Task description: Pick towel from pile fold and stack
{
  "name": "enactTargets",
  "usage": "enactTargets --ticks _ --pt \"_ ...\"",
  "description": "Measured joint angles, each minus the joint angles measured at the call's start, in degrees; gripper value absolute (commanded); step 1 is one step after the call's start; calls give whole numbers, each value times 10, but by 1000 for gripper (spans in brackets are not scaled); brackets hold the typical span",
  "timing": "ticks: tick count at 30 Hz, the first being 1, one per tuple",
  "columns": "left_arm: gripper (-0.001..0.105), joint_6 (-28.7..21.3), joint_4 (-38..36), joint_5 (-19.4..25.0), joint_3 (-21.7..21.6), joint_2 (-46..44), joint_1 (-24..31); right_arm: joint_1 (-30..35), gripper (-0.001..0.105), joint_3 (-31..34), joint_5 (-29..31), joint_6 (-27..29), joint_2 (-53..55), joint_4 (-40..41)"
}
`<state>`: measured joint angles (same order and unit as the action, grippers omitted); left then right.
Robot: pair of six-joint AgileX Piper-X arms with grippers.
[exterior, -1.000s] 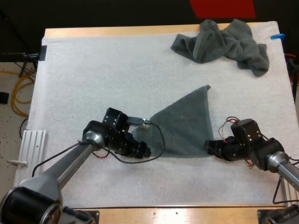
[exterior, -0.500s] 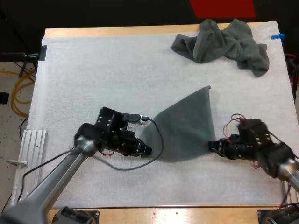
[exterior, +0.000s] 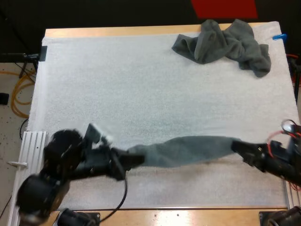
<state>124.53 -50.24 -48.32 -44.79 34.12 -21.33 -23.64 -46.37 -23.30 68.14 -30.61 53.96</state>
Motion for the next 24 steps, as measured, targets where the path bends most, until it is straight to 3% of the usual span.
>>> enactTargets --ticks 5,10,14,18,24 --pt "0 16 -76 -6 0 -81 0 0 0 -69 -14 0 27 103" --pt "0 17 -118 -7 0 -100 0 -1 0 -78 -22 0 23 163" --pt "0 14 -121 50 17 -90 0 -1 0 -58 -25 0 0 171" --pt "0 -21 -96 114 72 -53 0 -1 0 -15 -23 0 -45 140" --pt "0 -34 65 158 157 59 0 -1 0 54 23 0 -160 -23"
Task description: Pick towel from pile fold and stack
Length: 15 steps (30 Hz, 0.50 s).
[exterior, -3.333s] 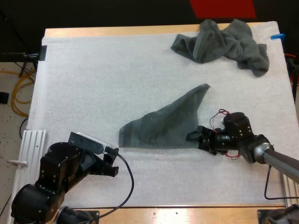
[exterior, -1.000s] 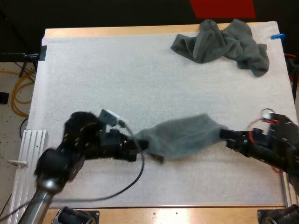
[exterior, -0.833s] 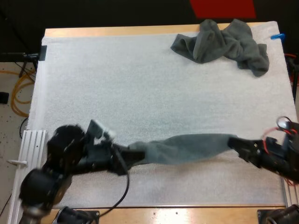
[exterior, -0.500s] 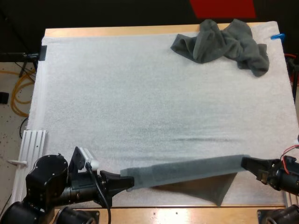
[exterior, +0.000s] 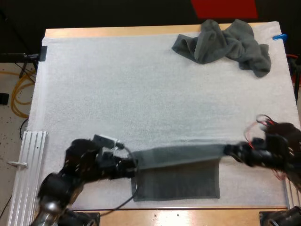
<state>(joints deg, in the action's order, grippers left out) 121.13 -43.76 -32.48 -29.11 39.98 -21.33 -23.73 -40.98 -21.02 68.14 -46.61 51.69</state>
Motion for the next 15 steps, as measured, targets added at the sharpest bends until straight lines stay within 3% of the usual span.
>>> enactTargets --ticks 4,8,15 --pt "0 0 130 3 6 123 4 0 0 7 19 0 -114 -131" --pt "0 0 235 2 -16 243 35 0 0 7 42 -6 -209 -257" --pt "0 2 334 -68 -62 408 113 1 0 7 85 -41 -339 -387"
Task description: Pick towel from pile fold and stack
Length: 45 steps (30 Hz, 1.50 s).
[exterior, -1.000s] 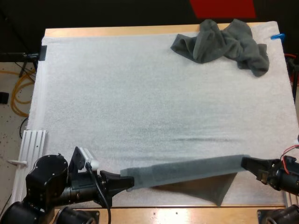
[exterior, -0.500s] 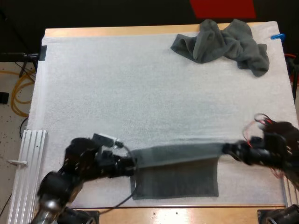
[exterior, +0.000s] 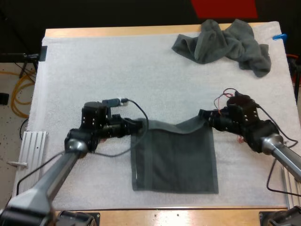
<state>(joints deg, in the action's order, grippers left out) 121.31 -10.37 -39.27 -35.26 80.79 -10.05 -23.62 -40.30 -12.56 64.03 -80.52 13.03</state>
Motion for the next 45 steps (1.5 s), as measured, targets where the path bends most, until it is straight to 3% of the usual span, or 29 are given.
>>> enactTargets --ticks 4,12,15,20,23,28,32,37,45 --pt "0 0 30 -24 -24 67 30 0 0 0 31 -31 -48 -56" --pt "4 0 40 -28 -52 122 55 0 1 -1 86 -62 -90 -127" --pt "20 3 60 -37 -52 122 55 2 14 -1 93 -64 -92 -137" --pt "79 29 67 -57 -74 122 55 30 69 -8 72 -113 -92 -168" --pt "93 31 69 -86 -106 122 55 61 75 -14 34 -126 -92 -228" --pt "93 32 70 -124 -154 103 55 99 71 -49 -49 -128 -86 -281" --pt "93 32 65 -125 -158 36 55 100 62 -66 -72 -96 -41 -246" --pt "93 -6 6 -103 -160 -75 55 94 62 -70 -74 -18 54 -128" --pt "93 -137 -204 25 -160 -260 55 95 62 -70 -62 99 223 132"
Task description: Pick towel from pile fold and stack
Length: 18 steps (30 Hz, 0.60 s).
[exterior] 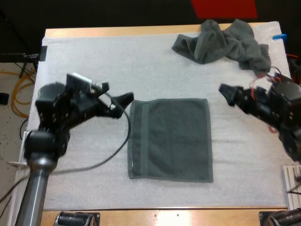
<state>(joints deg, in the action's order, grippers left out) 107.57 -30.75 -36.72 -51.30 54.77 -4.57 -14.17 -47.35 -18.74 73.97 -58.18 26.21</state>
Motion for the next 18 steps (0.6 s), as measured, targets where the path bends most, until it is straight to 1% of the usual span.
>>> enactTargets --ticks 2,5,6,8,11,15,18 --pt "93 -25 -52 31 0 -44 0 0 62 0 1 20 42 66" --pt "93 -48 -123 71 0 -95 0 0 63 0 1 43 99 163" --pt "93 -58 -151 83 0 -109 0 0 64 0 1 47 114 198" --pt "93 -71 -201 101 0 -134 0 0 73 0 1 52 140 265" --pt "93 -80 -271 124 0 -172 0 0 77 4 6 63 168 342" --pt "93 -83 -317 130 11 -218 0 0 77 31 6 68 191 403" --pt "93 -86 -325 136 32 -237 0 0 77 68 6 81 193 412"
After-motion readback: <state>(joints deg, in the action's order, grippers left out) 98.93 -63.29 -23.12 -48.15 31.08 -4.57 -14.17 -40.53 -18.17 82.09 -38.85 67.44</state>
